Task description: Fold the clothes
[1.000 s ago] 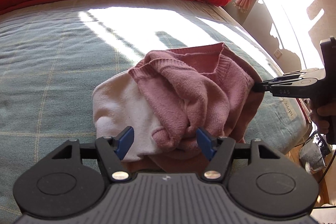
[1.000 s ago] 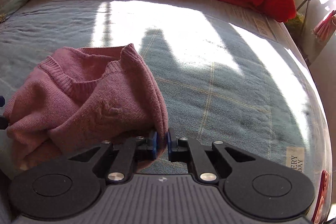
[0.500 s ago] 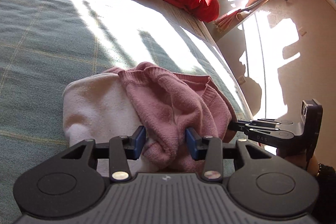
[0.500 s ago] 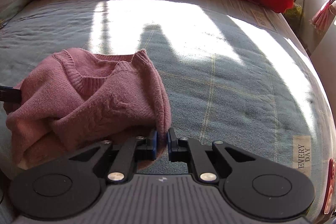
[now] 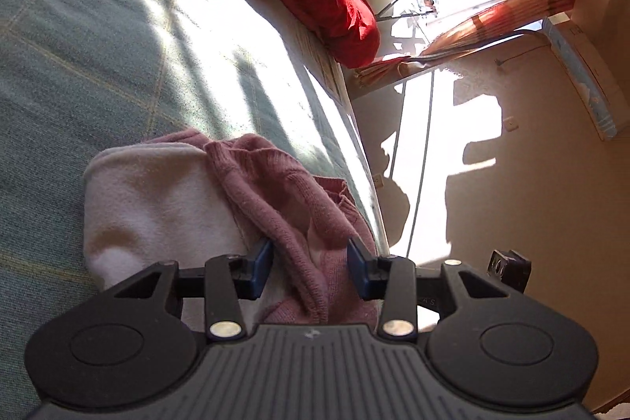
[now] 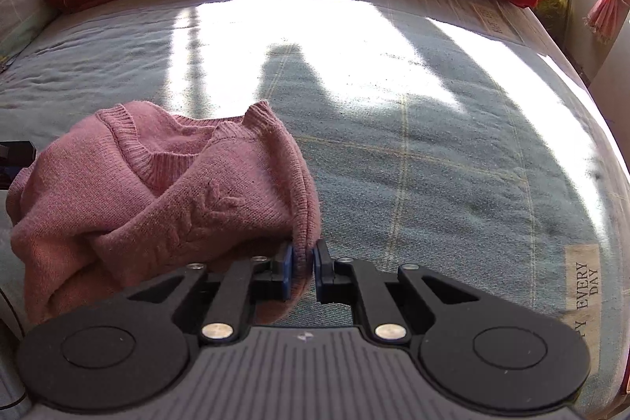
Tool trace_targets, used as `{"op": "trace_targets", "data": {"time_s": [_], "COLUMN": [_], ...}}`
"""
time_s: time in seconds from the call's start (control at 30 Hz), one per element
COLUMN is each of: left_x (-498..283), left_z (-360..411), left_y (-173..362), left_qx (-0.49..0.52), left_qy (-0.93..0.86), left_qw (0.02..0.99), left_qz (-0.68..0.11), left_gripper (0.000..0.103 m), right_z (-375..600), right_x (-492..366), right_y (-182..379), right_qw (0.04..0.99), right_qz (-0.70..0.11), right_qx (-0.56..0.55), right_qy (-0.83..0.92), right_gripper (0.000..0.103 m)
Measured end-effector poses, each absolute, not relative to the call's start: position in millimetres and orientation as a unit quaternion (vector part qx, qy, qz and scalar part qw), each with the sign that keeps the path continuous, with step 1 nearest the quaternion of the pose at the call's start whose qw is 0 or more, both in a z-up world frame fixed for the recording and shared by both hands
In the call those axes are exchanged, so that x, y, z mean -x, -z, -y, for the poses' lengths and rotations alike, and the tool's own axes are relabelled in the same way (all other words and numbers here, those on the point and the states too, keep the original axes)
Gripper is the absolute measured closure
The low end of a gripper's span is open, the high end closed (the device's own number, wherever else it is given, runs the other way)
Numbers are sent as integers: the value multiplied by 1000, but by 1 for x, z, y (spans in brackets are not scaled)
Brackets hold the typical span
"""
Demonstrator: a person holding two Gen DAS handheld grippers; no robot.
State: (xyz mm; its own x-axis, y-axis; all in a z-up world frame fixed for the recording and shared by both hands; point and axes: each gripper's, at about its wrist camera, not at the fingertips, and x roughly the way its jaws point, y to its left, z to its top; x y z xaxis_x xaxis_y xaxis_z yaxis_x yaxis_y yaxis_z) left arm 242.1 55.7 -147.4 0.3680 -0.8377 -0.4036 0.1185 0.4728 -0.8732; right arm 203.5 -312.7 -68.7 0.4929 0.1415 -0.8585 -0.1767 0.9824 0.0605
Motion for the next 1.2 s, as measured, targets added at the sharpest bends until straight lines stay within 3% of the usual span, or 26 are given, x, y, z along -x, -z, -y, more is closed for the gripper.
{"op": "trace_targets", "data": {"time_s": [0.3, 0.37, 0.4, 0.47, 0.6, 0.63, 0.67, 0.73, 1.2], "left_x": [-260, -257, -255, -252, -246, -245, -244, -241, -203], "left_z": [-46, -42, -40, -38, -41, -41, -41, -41, -39], "left_y": [175, 167, 163, 155, 141, 137, 132, 120, 25], "left_qx": [453, 426, 413, 389, 369, 364, 355, 329, -1], "left_qy": [305, 300, 297, 292, 281, 279, 277, 271, 210], "left_qw": [678, 696, 704, 720, 738, 742, 748, 762, 858], "left_qz": [-492, -494, -496, -496, -490, -488, -487, -487, -468], "left_gripper": [65, 78, 94, 95, 97, 97, 97, 97, 97], "right_z": [314, 317, 319, 325, 339, 342, 343, 339, 295], "right_x": [-206, -207, -207, -209, -214, -216, -217, -217, -186], "right_y": [74, 75, 76, 77, 86, 89, 93, 95, 1], "right_qw": [865, 865, 866, 867, 858, 854, 848, 840, 884], "right_qz": [-493, -491, -490, -486, -489, -492, -497, -504, -440], "right_qx": [2, -7, -12, -27, -87, -104, -118, -125, 76], "right_qy": [-98, -101, -102, -105, -127, -134, -141, -155, -140], "right_gripper": [85, 82, 80, 65, 58, 58, 67, 94, 94]}}
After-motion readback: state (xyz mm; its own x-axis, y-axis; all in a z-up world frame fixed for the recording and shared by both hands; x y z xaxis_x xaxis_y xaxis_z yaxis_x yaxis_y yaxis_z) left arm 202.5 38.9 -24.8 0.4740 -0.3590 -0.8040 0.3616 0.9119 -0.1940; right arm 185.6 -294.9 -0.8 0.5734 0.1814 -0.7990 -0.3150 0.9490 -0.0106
